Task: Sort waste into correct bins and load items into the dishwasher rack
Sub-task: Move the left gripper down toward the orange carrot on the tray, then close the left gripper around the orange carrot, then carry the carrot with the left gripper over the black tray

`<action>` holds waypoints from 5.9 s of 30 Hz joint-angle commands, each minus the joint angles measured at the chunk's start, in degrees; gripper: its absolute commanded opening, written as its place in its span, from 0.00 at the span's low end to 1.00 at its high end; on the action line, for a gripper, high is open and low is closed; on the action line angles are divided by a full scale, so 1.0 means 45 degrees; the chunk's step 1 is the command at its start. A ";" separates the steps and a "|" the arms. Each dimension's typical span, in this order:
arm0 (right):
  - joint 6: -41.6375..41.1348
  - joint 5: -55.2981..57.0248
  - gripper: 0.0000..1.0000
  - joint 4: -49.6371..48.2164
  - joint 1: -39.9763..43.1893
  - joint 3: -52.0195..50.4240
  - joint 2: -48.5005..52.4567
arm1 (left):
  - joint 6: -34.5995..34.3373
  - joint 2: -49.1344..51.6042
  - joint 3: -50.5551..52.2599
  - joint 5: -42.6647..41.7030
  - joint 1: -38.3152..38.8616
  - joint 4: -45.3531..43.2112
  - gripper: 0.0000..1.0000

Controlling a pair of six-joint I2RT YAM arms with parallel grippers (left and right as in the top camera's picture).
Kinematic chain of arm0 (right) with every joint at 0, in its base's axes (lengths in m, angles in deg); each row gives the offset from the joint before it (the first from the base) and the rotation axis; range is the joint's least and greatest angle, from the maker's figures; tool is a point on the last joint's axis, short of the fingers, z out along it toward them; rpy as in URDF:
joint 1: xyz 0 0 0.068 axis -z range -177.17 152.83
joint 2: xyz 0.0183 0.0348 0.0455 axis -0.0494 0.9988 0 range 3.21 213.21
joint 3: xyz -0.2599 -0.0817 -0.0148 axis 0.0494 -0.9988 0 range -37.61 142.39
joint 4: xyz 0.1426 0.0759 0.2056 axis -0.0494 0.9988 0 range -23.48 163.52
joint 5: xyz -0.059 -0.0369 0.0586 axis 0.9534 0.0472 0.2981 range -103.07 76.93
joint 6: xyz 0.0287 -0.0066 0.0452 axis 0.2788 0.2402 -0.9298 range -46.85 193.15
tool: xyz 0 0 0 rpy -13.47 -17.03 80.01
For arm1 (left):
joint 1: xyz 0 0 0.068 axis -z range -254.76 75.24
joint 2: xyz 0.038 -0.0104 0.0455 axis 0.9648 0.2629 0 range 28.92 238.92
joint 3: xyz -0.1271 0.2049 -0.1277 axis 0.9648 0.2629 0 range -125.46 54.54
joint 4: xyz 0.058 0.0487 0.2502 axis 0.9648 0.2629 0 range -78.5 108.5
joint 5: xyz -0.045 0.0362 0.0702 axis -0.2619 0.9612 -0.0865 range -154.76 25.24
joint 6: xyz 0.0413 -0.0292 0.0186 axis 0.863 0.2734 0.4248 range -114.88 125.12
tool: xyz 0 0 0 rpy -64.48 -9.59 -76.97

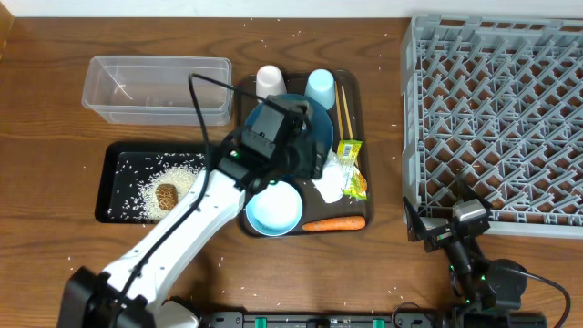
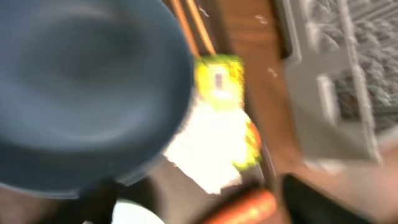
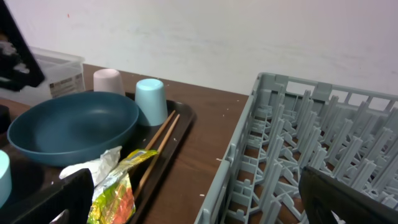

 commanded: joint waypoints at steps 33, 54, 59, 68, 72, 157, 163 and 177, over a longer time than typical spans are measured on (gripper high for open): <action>0.0160 0.0049 0.99 0.0053 0.0291 -0.0019 -0.0015 | 0.7174 0.2312 -0.0058 0.2103 0.4279 0.1880 0.93; 0.0160 0.0049 0.99 0.0053 0.0291 -0.0019 -0.0015 | 0.7441 0.4692 -0.0058 0.2297 0.4279 0.0597 0.78; 0.0160 0.0049 0.99 0.0053 0.0291 -0.0019 -0.0015 | 0.7441 0.4692 -0.0058 0.2297 0.4279 0.0296 0.77; 0.0160 0.0049 0.99 0.0053 0.0291 -0.0019 -0.0015 | 0.7397 0.4682 -0.0063 0.2288 0.4279 0.0369 0.68; 0.0160 0.0049 0.99 0.0053 0.0291 -0.0019 -0.0015 | 0.6810 0.4551 -0.0063 0.2234 0.4279 0.0403 0.66; 0.0160 0.0049 0.99 0.0053 0.0291 -0.0019 -0.0015 | 0.5702 0.3541 -0.0087 0.2341 0.4269 0.0253 0.19; 0.0160 0.0049 0.99 0.0053 0.0291 -0.0019 -0.0015 | 0.5702 0.2545 -0.0087 0.2346 0.4265 0.0646 0.18; 0.0160 0.0049 0.99 0.0053 0.0291 -0.0019 -0.0015 | 0.5712 0.0709 -0.0087 0.4566 0.4114 0.2293 0.19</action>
